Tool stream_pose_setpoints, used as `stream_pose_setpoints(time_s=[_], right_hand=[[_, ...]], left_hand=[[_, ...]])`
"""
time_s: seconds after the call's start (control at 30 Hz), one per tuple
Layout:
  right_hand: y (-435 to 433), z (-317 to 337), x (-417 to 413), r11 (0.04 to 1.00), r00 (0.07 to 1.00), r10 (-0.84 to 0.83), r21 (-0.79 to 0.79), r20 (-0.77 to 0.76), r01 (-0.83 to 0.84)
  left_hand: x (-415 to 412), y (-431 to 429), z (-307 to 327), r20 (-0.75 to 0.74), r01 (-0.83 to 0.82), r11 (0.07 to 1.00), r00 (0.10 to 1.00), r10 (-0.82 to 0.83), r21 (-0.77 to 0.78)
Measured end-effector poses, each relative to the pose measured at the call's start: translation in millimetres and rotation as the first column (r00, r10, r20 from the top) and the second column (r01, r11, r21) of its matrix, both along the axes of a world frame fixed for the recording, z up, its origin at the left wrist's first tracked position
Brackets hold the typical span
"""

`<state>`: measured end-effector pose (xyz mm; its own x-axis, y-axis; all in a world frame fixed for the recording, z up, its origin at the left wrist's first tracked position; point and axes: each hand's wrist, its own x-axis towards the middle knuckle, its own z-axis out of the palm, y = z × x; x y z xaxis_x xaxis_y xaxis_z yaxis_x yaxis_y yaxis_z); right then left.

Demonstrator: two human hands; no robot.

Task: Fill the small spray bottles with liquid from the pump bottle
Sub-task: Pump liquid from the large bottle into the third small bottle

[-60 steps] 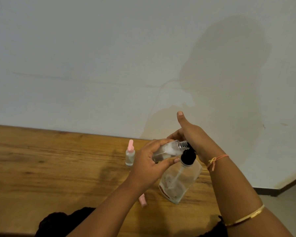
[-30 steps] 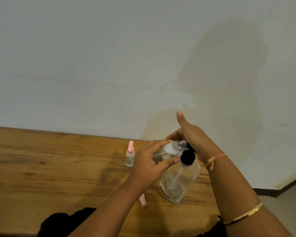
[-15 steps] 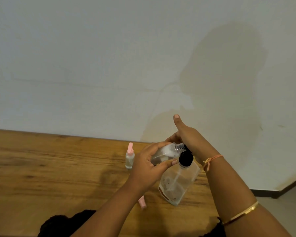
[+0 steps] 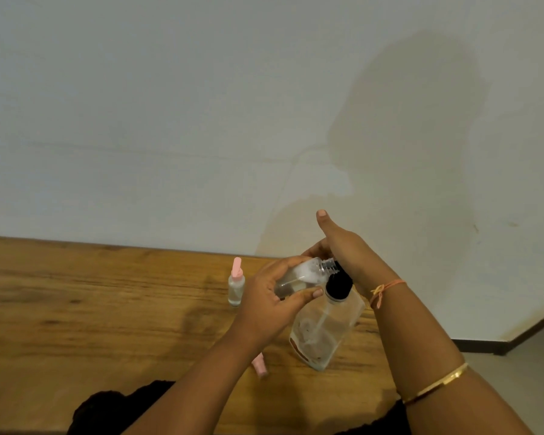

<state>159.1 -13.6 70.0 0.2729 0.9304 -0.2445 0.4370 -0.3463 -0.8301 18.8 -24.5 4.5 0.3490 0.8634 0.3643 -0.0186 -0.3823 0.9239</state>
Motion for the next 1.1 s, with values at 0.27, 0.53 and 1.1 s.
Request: stream_pose_setpoints(time_s=[0.27,0.53,1.1], right_hand=[[3,-3,3,1.000,0.997,0.005,0.004,0.075,-0.005],[3,-5,0,1.000,1.000,0.015,-0.016,0.016,-0.014],[4,-3,0,1.000,0.999,0.008,0.001,0.033,-0.008]], left_hand=[[1,2,0,0.000,0.006,1.000,1.000,-0.006,-0.005],[1,-1,-5,0.018,0.008,1.000,1.000,-0.007,-0.030],[2,1,-5,0.040,0.005,0.998,0.999,-0.003,-0.055]])
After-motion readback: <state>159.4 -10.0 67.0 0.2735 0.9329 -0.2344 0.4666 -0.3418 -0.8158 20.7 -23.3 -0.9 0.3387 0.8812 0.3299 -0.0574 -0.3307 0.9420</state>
